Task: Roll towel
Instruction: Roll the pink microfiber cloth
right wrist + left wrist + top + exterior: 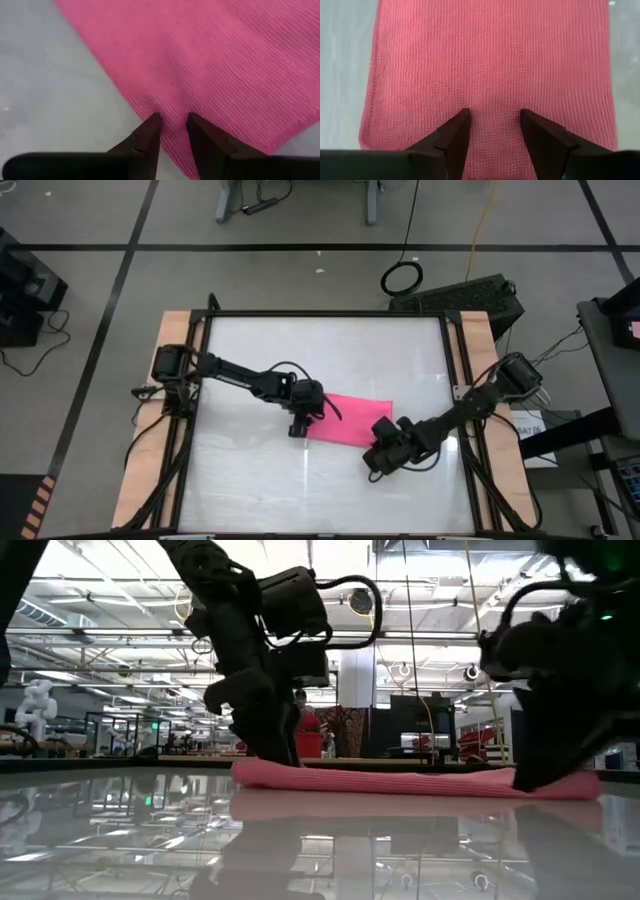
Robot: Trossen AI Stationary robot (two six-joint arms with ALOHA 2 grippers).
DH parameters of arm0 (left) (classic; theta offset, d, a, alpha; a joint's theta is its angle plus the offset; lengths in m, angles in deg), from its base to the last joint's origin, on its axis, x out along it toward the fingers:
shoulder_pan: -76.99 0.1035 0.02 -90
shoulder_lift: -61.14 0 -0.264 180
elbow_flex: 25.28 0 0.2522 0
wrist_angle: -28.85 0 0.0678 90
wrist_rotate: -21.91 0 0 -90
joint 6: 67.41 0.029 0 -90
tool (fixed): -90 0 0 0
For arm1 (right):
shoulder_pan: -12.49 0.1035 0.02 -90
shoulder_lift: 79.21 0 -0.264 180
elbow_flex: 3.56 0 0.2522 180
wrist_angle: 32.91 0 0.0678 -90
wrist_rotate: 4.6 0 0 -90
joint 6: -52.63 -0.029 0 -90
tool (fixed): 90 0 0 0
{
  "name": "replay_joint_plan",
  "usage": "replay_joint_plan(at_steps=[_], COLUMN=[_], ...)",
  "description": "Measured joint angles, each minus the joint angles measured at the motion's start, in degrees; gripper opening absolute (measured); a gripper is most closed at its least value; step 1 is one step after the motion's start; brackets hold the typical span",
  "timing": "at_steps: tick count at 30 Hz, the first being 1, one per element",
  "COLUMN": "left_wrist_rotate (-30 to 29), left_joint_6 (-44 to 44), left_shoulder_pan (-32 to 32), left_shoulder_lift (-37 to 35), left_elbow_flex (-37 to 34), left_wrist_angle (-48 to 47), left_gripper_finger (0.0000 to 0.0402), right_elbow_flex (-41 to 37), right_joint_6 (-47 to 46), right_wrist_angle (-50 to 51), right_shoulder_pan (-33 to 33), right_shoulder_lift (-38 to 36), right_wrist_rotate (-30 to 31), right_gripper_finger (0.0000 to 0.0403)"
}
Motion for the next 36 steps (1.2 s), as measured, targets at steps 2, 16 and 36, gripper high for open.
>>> replay_joint_plan(at_steps=[2, 16, 36], left_wrist_rotate=[0.0, 9.9, -1.0], left_joint_6=[-2.9, -25.7, -0.2], left_shoulder_pan=[-0.4, -7.4, -2.1], left_shoulder_lift=[-0.6, -0.4, -1.0], left_elbow_flex=[0.0, 1.9, 8.8], left_wrist_angle=[-2.2, 5.6, -9.5], left_gripper_finger=[0.0182, 0.0182, 0.0182], right_elbow_flex=[0.0, -0.2, 1.9], right_joint_6=[2.6, 29.5, 31.9], right_wrist_angle=[0.2, 1.3, -12.7], right_shoulder_pan=[-1.8, -21.8, -15.5], right_shoulder_lift=[0.1, -1.1, -11.8], right_wrist_rotate=[0.4, -0.1, -1.4], right_gripper_finger=[0.0090, 0.0079, 0.0079])
